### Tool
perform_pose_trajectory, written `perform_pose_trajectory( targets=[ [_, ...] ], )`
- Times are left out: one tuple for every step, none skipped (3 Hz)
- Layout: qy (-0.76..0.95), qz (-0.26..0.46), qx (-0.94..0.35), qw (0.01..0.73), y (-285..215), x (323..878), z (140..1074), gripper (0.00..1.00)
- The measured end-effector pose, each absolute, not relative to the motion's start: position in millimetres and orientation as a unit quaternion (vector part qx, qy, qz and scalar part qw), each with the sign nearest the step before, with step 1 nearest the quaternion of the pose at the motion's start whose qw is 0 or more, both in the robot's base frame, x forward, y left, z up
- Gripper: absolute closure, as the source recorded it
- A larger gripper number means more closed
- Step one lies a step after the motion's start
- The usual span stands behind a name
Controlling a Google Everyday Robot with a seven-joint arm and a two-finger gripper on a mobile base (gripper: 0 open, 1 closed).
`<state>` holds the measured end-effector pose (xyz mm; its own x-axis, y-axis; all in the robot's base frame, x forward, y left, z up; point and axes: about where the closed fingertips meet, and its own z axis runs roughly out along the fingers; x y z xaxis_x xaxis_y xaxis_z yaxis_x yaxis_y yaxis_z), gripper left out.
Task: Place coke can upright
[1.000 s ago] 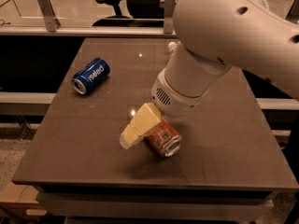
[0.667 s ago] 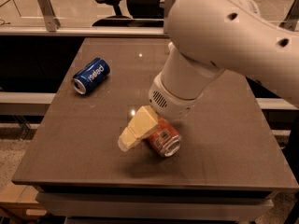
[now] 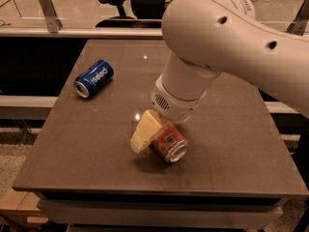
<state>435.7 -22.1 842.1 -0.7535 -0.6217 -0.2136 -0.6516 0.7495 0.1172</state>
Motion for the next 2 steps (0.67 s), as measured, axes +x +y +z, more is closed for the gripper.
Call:
perform_pose_trajectory(
  targets=[
    [0.931, 0.077, -0.348, 0.086, -27.1, 440.8, 843.1, 0.41],
    [0.928, 0.074, -0.352, 0.093, -27.1, 443.0, 839.4, 0.64]
  ],
)
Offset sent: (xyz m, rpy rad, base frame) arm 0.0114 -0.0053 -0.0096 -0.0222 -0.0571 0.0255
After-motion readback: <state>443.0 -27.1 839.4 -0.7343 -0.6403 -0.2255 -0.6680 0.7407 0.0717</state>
